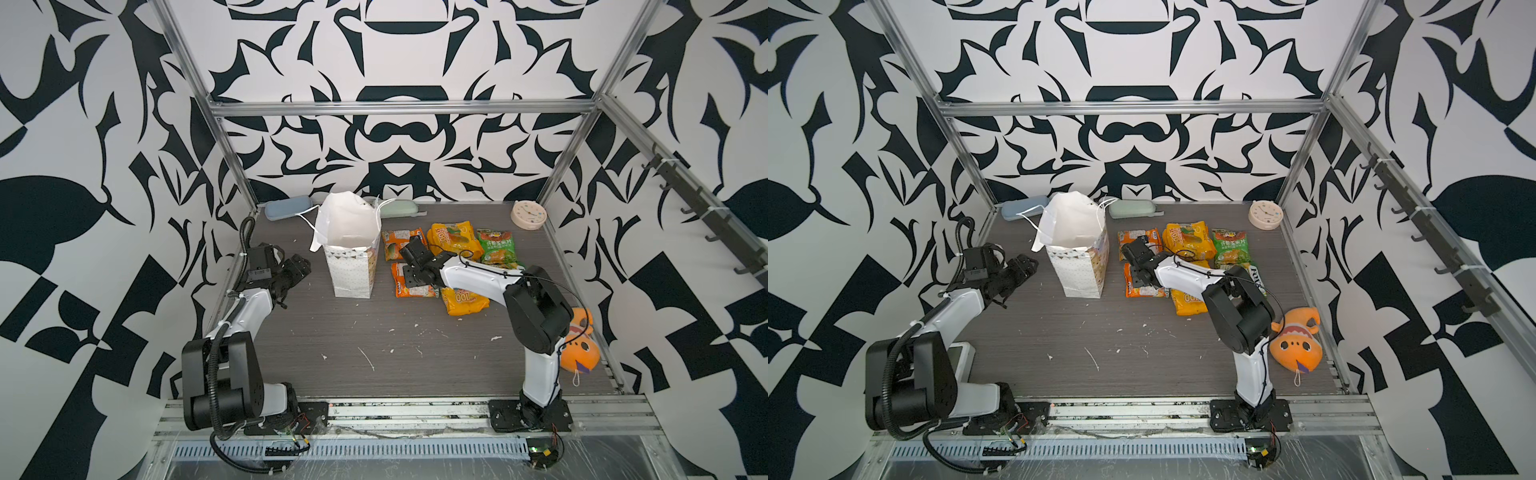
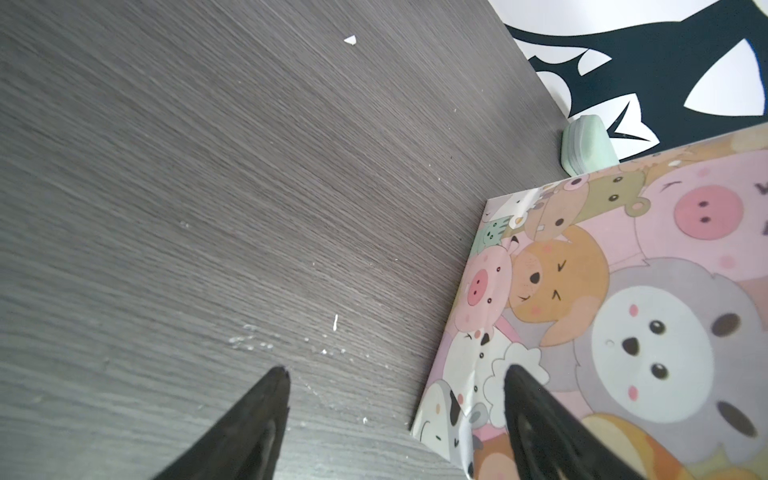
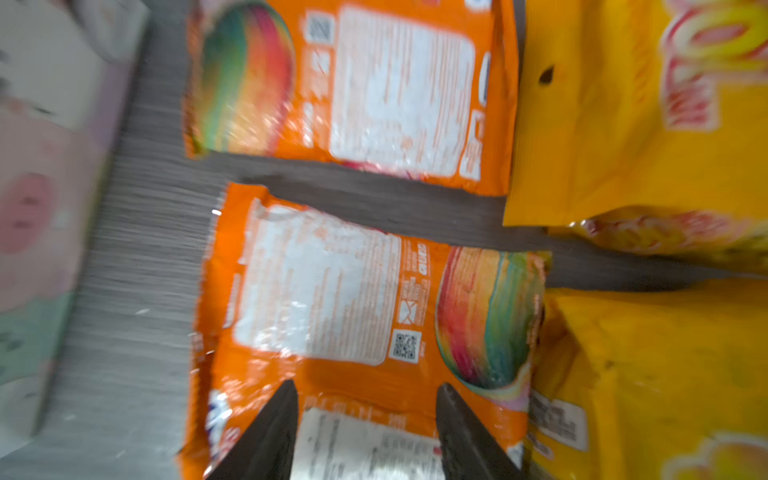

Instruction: Take the snacks out of the paper bag

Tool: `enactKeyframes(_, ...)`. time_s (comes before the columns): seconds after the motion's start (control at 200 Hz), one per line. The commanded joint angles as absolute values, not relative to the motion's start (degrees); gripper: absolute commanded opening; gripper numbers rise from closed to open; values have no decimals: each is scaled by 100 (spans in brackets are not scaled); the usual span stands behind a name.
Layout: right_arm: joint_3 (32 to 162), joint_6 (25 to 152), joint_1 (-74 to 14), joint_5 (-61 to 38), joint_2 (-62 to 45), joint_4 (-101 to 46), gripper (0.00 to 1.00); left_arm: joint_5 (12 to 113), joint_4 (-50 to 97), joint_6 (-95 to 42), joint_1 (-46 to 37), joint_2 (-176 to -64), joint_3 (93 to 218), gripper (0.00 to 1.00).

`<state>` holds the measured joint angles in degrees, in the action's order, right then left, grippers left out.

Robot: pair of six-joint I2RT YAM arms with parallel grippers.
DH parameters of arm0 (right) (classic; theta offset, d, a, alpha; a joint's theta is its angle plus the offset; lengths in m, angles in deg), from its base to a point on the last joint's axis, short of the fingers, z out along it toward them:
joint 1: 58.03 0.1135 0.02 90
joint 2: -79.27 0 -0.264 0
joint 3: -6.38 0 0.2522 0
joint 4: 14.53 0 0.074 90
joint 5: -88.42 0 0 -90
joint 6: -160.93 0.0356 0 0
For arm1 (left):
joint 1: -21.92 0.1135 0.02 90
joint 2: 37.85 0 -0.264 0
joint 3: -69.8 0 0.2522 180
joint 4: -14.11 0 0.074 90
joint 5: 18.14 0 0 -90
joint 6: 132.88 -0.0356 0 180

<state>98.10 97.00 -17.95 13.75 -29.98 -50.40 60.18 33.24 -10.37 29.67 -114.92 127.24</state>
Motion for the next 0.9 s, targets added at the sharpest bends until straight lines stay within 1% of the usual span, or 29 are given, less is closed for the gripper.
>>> enactKeyframes(0.0, 9952, 9291, -1840, 1613, -1939, -4620, 65, 6600, 3073, -1098, 2950, -10662, 12724, 89)
enactKeyframes(0.1, 9266, 8895, -1992, 1938, -1156, -3754, 74, 7367, 2699, -1257, 2957, -9965, 12463, 92)
enactKeyframes(0.19, 8475, 8536, -2207, 2556, -420, -2928, 80, 8003, 2293, -1296, 2962, -9360, 12108, 94)
enactKeyframes(0.285, 7637, 8287, -2548, 3150, 179, -2178, 89, 8130, 1528, -1253, 2963, -8757, 11560, 96)
enactKeyframes(0.33, 7254, 8244, -2775, 3228, 389, -1898, 91, 8097, 1215, -1226, 2957, -8565, 11334, 98)
enactKeyframes(0.4, 6775, 8373, -3069, 3522, 673, -1762, 93, 7996, 890, -1264, 2958, -8347, 11039, 98)
enactKeyframes(0.455, 6331, 8384, -3218, 3742, 925, -1563, 93, 8052, 959, -1287, 2956, -8193, 10902, 98)
enactKeyframes(0.53, 5642, 8075, -3249, 4092, 1245, -947, 94, 8287, 1227, -1414, 2956, -8006, 10716, 98)
enactKeyframes(0.62, 5112, 7916, -3293, 4445, 1553, -755, 95, 8735, 1520, -1456, 2954, -7879, 10427, 99)
enactKeyframes(0.695, 4885, 7909, -3427, 4541, 1641, -806, 96, 8838, 1469, -1485, 2957, -7894, 10182, 100)
enactKeyframes(0.8, 4650, 8007, -3577, 4564, 1535, -680, 97, 8842, 1042, -1467, 2955, -8274, 9918, 99)
enactKeyframes(0.855, 4424, 7897, -3596, 4499, 1452, -260, 98, 8859, 796, -1471, 2950, -8557, 9905, 99)
enactKeyframes(0.895, 4282, 7754, -3597, 4497, 1376, 153, 100, 8804, 890, -1594, 2956, -8715, 10036, 99)
